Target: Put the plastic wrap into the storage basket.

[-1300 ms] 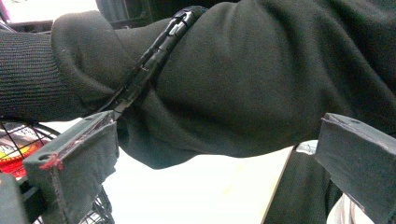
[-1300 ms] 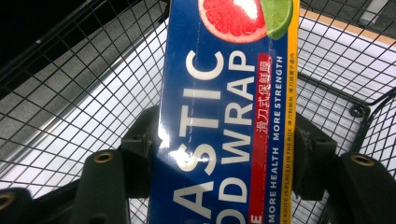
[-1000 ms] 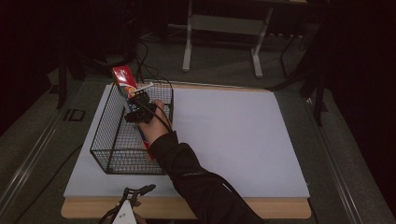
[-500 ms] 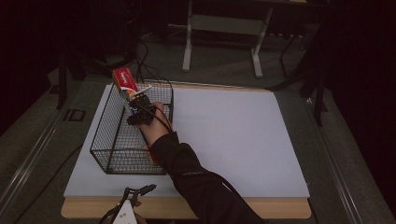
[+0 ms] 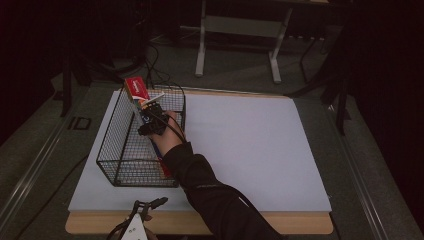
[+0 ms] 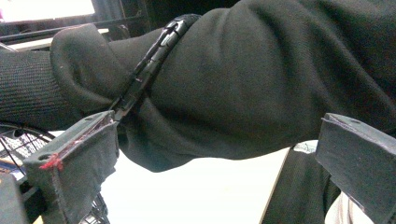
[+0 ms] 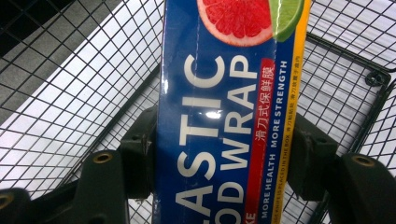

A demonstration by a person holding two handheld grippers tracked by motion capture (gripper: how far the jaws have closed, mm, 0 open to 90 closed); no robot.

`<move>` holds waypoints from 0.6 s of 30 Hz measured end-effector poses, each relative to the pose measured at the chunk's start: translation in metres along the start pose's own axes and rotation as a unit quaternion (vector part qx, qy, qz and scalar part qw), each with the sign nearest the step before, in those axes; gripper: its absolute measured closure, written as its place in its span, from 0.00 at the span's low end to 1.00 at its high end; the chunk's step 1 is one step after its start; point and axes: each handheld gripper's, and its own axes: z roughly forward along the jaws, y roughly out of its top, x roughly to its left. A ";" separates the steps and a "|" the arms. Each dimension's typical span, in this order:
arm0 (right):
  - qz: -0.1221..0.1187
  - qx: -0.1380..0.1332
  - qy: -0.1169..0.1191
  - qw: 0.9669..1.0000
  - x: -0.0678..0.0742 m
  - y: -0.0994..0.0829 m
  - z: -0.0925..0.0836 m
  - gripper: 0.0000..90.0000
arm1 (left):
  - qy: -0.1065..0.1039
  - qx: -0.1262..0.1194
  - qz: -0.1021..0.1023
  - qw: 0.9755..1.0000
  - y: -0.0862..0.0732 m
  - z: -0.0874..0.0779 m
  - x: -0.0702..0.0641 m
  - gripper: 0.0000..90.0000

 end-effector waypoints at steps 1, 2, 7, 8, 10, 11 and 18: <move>-0.004 0.005 0.002 1.000 0.000 0.001 0.000 0.41 | 0.000 0.000 0.000 1.000 0.000 0.000 0.000 0.00; -0.004 0.005 0.002 1.000 0.000 0.001 0.000 0.41 | 0.000 0.000 0.000 1.000 0.000 0.000 0.000 0.00; -0.013 -0.003 0.011 1.000 -0.003 0.003 -0.007 0.37 | -0.001 0.001 0.000 1.000 0.000 0.001 0.000 0.00; -0.016 -0.006 0.015 1.000 -0.003 0.004 -0.010 0.34 | -0.001 0.001 0.000 1.000 0.000 0.001 0.000 0.00; -0.024 -0.013 0.016 0.999 -0.003 0.005 -0.017 0.32 | -0.001 0.001 0.001 1.000 0.000 0.001 0.000 0.00; -0.024 -0.013 0.016 0.999 -0.003 0.005 -0.017 0.32 | -0.001 0.001 0.001 1.000 0.000 0.001 0.000 0.00; -0.035 -0.045 0.051 0.997 -0.020 0.003 -0.050 0.18 | 0.000 0.004 0.000 1.000 0.000 0.003 0.000 0.00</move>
